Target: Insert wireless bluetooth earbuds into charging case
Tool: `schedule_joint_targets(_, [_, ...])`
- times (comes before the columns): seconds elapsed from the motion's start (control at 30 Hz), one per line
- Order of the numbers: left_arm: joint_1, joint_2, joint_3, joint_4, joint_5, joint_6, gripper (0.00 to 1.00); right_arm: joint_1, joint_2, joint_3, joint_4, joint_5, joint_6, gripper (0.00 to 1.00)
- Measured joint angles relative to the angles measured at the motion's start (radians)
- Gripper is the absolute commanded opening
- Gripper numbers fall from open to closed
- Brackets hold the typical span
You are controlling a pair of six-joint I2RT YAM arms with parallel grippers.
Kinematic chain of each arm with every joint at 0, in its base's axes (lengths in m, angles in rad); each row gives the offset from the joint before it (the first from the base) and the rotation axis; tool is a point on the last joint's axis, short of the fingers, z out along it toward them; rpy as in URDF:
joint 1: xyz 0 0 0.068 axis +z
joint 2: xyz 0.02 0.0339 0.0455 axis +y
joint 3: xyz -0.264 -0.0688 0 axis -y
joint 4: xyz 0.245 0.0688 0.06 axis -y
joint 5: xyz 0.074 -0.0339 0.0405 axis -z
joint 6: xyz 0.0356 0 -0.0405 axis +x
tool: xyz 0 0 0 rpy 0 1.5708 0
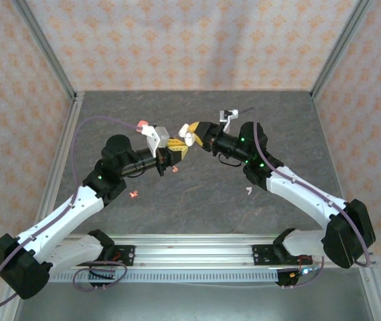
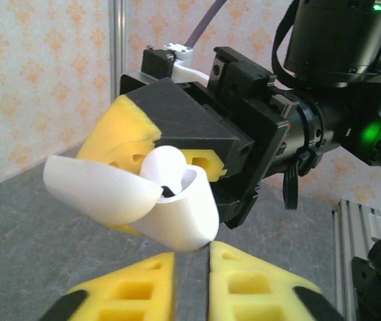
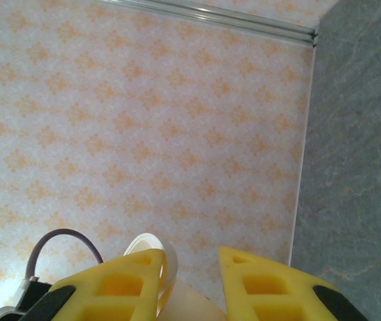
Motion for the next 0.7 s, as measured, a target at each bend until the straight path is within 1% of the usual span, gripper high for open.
schedule_joint_targets(0.07, [-0.006, 0.01, 0.007, -0.001, -0.012, -0.006, 0.29, 0.003, -0.006, -0.005, 0.018, 0.02, 0.0, 0.06])
schedule_joint_targets(0.17, [-0.015, 0.025, 0.015, -0.004, -0.021, -0.013, 0.37, 0.006, -0.018, -0.016, 0.035, 0.051, -0.005, 0.04])
schedule_joint_targets(0.27, [-0.021, 0.038, 0.027, -0.01, -0.035, -0.031, 0.42, 0.011, -0.027, -0.02, 0.039, 0.086, -0.025, 0.04])
schedule_joint_targets(0.4, [-0.032, 0.045, 0.046, -0.013, -0.048, -0.06, 0.43, 0.018, -0.043, -0.026, 0.042, 0.136, -0.071, 0.03])
schedule_joint_targets(0.7, [-0.061, 0.079, 0.093, -0.011, -0.101, -0.15, 0.43, 0.024, -0.048, -0.036, 0.049, 0.223, -0.171, 0.03])
